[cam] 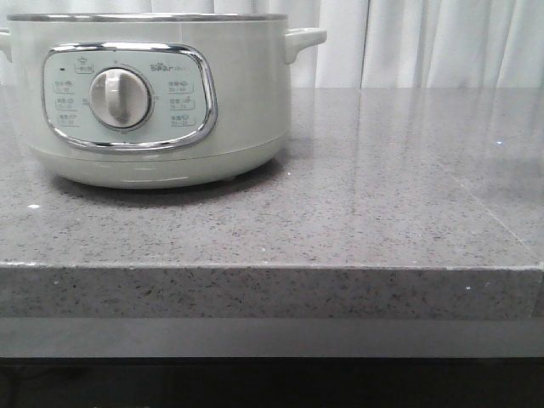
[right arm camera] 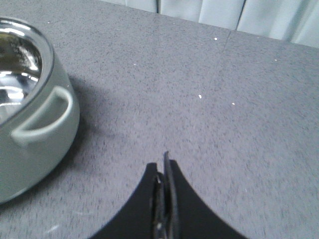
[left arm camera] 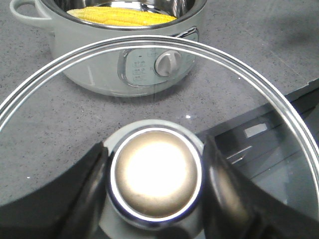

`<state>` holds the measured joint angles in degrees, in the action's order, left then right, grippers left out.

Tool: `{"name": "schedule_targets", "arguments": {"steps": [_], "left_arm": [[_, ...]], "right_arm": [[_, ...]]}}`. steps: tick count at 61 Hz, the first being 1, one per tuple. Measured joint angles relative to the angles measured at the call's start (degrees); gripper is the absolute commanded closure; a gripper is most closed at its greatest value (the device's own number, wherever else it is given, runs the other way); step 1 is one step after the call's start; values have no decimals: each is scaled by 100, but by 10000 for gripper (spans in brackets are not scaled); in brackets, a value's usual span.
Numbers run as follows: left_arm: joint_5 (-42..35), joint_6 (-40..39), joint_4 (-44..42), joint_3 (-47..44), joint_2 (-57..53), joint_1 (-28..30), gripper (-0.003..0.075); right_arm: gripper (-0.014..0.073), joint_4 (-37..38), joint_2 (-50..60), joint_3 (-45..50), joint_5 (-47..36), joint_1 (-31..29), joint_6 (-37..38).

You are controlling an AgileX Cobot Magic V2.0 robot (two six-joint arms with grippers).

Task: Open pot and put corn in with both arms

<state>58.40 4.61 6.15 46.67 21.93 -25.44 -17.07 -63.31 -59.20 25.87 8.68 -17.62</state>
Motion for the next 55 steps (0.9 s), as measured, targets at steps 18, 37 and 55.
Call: {"name": "schedule_targets", "arguments": {"steps": [18, 37, 55], "left_arm": [[-51, 0, 0, 90, 107, 0, 596], [-354, 0, -65, 990, 1485, 0, 596], [-516, 0, -231, 2955, 4013, 0, 596]], "right_arm": [[680, 0, 2321, 2485, -578, 0, -22], [680, 0, 4587, 3869, -626, 0, -22], [680, 0, 4913, 3954, -665, 0, -22]]}}
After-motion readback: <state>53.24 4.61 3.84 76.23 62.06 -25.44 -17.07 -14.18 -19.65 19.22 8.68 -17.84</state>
